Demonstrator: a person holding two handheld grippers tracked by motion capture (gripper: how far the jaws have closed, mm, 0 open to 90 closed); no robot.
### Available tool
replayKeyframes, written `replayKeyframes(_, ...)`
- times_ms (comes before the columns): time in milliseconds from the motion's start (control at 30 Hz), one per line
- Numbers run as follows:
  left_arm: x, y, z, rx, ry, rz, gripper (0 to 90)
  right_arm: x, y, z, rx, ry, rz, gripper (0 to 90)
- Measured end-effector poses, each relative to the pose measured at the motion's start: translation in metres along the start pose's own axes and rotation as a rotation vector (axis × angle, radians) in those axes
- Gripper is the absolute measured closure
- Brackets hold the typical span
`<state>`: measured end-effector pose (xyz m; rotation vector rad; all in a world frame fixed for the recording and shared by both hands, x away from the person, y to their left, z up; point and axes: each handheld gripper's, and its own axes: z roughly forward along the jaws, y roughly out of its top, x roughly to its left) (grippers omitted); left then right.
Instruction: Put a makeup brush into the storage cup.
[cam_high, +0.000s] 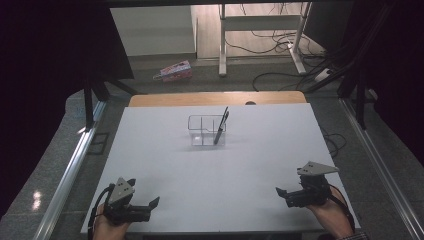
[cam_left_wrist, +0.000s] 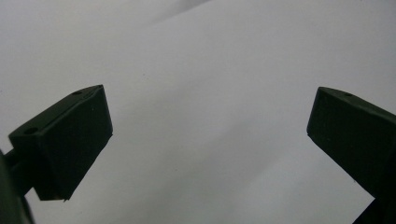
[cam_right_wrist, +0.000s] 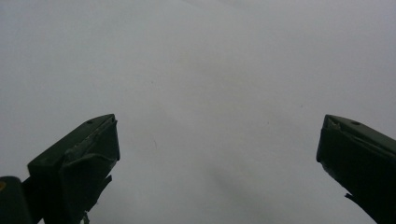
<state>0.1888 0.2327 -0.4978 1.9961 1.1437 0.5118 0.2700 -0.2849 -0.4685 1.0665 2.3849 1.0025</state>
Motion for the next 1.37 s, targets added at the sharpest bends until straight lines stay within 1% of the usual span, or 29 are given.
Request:
replayKeyframes(267,0.0,0.0,0.0,0.0,-0.001,0.0,0.5,-0.002,-0.008,-0.007,0.009,-0.02,0.002,0.0)
replayKeyframes(567,0.0,0.0,0.0,0.0,-0.001,0.002,0.5,-0.007,-0.015,-0.014,0.017,-0.031,0.02,0.0)
replayKeyframes(867,0.0,0.0,0.0,0.001,-0.002,0.003,0.6,-0.009,-0.023,-0.019,0.039,-0.043,0.036,0.0)
replayKeyframes(1133,0.0,0.0,0.0,0.001,-0.002,0.003,0.6,-0.01,-0.03,-0.021,0.066,-0.046,0.047,0.0)
replayKeyframes(1233,0.0,0.0,0.001,0.0,-0.002,0.005,0.6,-0.01,-0.03,-0.022,0.059,-0.048,0.052,0.0)
replayKeyframes(1367,-0.001,0.001,0.001,0.0,-0.001,0.007,0.6,-0.01,-0.03,-0.021,0.066,-0.052,0.049,0.0)
